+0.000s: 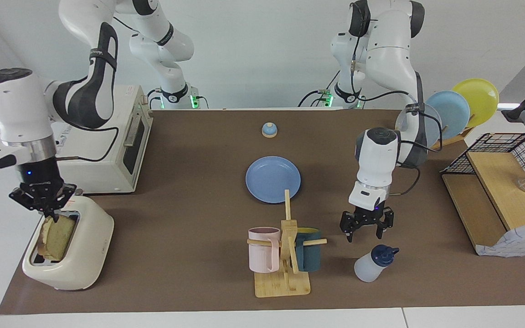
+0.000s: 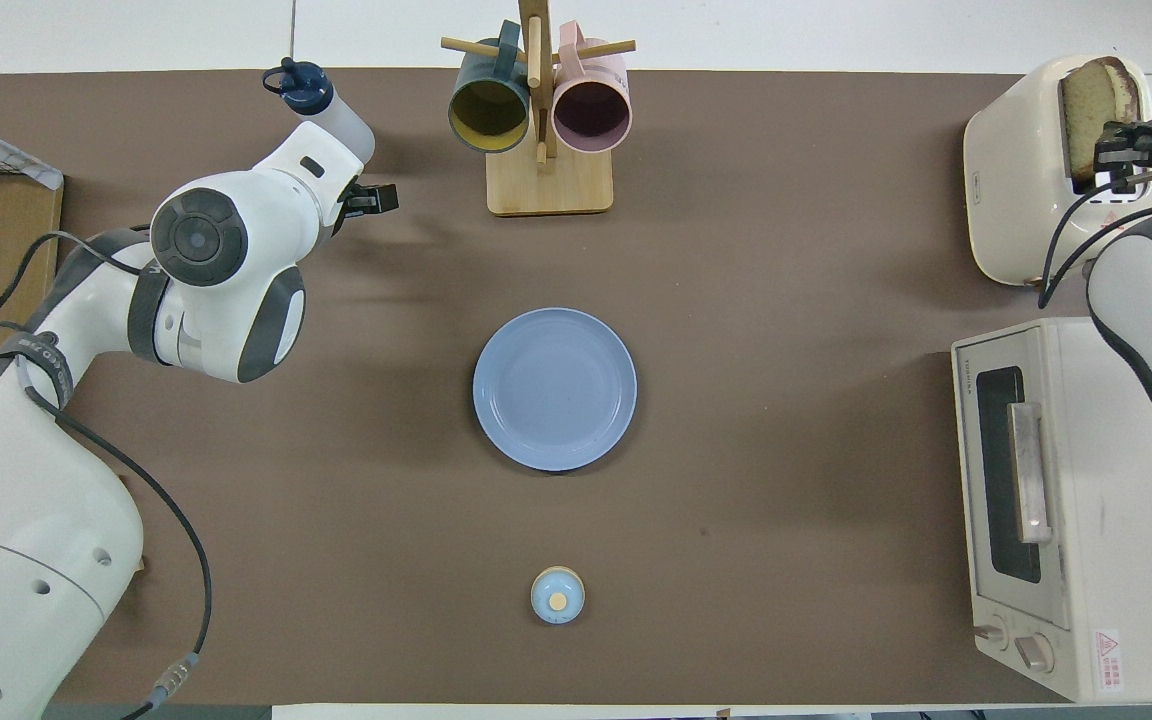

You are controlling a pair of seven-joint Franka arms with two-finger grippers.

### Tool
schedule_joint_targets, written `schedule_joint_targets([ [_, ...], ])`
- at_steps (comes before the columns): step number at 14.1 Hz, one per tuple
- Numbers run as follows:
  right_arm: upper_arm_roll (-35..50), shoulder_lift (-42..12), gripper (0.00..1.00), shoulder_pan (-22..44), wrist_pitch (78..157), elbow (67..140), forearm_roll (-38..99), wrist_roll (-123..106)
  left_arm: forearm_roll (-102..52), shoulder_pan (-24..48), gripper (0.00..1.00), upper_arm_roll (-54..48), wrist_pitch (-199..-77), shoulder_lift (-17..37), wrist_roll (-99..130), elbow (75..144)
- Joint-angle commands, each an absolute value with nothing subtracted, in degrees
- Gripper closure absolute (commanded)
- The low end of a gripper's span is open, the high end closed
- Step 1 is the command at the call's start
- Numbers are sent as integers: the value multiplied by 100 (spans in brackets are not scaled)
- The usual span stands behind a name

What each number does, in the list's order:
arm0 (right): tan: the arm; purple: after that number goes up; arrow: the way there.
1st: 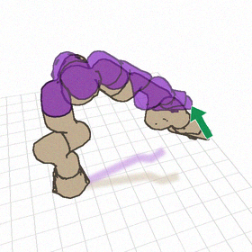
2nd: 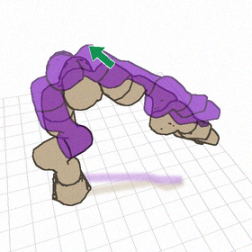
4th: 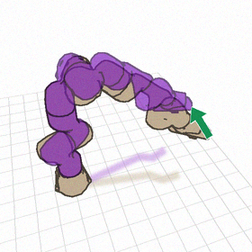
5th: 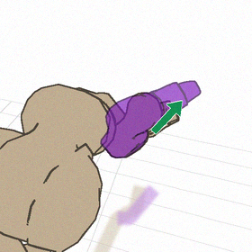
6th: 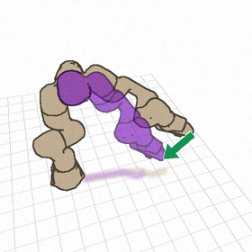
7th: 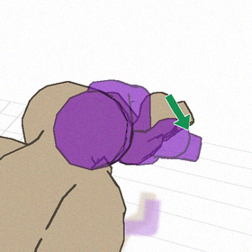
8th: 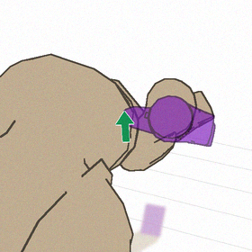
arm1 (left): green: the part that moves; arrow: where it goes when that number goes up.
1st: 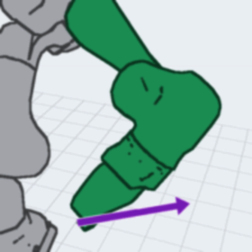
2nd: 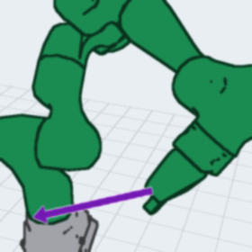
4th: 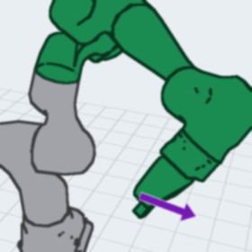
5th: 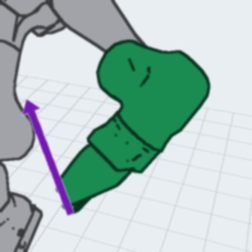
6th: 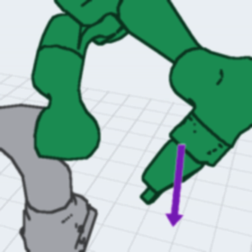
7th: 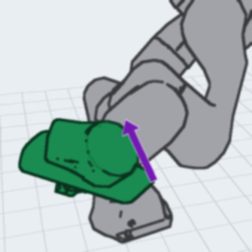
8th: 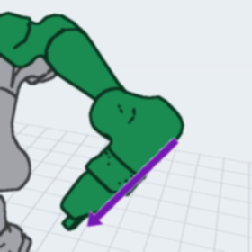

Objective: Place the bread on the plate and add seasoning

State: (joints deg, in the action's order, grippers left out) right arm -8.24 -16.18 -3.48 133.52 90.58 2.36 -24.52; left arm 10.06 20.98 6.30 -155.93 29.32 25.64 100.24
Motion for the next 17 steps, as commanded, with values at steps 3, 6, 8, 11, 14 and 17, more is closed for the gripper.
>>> schedule_joint_targets([
  [3, -668, -1653, 100, -212, 11326, 7597, 290, -2558, 1134, 2215, 0, 773, -15952, 3278, 2927, 9739],
  [6, -624, -1679, 100, 226, 9778, 6787, 282, -2050, 1116, 2162, 0, 765, -15908, 3375, 2936, 9449],
  [8, -633, -1635, 100, 640, 9415, 6768, 246, -1908, 1116, 2153, 0, 773, -15934, 3401, 2927, 9431],
  [11, -624, -1451, 100, 1553, 9334, 6986, 211, -1716, 1134, 2127, 0, 773, -15952, 3472, 2918, 9352],
  [14, -598, -1161, 100, 2257, 9650, 7523, 351, 256, 1108, 2039, 0, 765, -15978, 3559, 2892, 9238],
  [17, -545, -723, 100, 2837, 10446, 8555, 903, 1388, 1134, 1925, 0, 765, -15987, 3674, 2874, 9053],
])
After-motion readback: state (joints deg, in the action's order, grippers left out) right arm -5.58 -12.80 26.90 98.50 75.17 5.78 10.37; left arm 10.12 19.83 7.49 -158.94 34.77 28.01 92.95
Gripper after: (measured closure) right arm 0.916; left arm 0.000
